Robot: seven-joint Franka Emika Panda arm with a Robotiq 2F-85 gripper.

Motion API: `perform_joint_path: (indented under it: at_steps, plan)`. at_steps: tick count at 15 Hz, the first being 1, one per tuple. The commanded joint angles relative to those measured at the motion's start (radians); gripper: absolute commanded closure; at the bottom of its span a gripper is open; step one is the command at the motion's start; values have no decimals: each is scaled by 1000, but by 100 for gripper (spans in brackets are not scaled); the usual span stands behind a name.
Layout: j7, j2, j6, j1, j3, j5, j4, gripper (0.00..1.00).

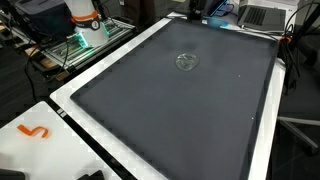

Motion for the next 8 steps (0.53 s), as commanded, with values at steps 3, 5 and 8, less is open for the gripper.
perform_joint_path:
  at_steps: [3, 5, 8]
  plan:
    - [22, 15, 21, 2, -11, -14, 25, 72]
    - [20, 20, 26, 0, -15, -7, 36, 72]
    - [17, 24, 34, -7, -20, 5, 51, 72]
